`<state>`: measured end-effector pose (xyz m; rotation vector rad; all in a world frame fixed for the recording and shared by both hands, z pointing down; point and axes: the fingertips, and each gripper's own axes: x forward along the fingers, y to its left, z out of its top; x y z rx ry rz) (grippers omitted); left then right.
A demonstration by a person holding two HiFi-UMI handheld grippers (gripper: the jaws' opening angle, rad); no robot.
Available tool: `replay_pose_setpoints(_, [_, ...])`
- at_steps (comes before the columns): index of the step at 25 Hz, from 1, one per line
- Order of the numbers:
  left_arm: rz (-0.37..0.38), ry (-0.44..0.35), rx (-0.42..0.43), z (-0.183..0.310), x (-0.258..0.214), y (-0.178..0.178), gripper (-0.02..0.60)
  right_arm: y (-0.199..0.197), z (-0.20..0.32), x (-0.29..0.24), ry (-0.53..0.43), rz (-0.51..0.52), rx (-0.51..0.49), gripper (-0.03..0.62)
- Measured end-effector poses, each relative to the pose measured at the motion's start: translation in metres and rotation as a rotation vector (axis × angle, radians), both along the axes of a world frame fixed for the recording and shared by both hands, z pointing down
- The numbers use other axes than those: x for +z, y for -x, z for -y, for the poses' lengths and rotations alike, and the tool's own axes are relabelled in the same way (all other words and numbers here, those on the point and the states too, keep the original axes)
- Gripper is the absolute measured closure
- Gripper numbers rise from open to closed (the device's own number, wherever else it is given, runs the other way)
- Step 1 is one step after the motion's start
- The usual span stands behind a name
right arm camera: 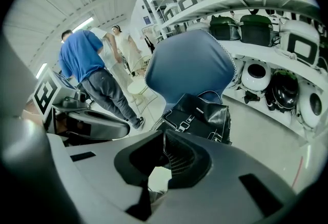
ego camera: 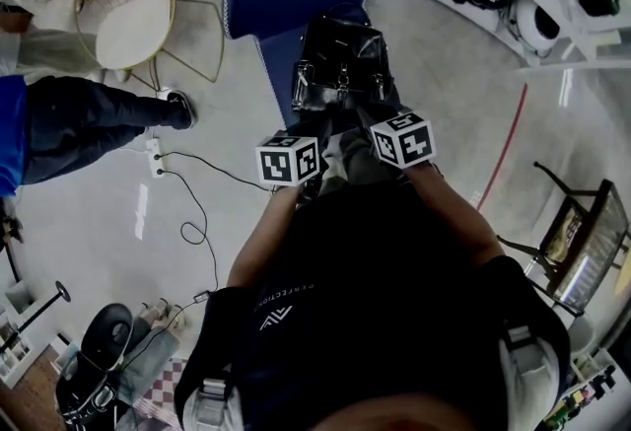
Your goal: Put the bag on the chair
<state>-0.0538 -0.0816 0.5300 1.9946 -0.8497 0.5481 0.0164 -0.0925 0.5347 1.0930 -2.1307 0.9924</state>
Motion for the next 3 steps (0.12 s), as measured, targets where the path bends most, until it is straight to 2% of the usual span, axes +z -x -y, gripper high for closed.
replay_pose_setpoints(3, [0.01,-0.004,-0.001,0.0025,-0.0001,0.002,0.56,0.0007,-0.0004,0.0,0.0,0.005,0.001,0.553])
